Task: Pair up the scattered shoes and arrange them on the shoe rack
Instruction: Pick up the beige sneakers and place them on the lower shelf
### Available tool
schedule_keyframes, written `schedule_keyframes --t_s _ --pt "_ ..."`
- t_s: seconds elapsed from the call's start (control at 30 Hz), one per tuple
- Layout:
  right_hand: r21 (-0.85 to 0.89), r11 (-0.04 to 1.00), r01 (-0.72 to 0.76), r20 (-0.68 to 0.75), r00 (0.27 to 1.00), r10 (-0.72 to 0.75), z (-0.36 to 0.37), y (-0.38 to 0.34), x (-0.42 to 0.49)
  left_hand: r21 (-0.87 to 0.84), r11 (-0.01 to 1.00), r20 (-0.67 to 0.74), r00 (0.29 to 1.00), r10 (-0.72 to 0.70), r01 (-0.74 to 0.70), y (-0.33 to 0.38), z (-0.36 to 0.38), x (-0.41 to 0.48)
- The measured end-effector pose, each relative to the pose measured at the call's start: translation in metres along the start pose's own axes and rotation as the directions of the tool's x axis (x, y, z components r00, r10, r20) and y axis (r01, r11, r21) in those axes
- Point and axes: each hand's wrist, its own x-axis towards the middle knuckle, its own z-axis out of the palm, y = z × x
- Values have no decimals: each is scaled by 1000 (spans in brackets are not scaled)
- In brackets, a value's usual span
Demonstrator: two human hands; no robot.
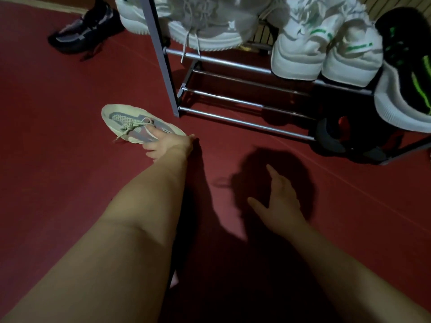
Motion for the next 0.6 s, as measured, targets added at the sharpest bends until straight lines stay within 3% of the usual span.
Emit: schedule_keyframes --t_s 0.23,0.4,0.5,0.6 --pt "61 998 -22 -5 1000 23 8 1 3 -119 985 -16 992 126 -127 -18 -17 8" --pt "182 983 11 15 1000 -14 12 -13 6 -336 907 173 929 326 -256 -58 -45 -12" --pt "476 874 -100 104 993 57 11 -30 9 -405 871 269 875 403 -277 -80 -59 -49" --pt "664 687 -295 298 947 118 12 -42 6 -448 826 412 741 530 -341 -105 -67 -102"
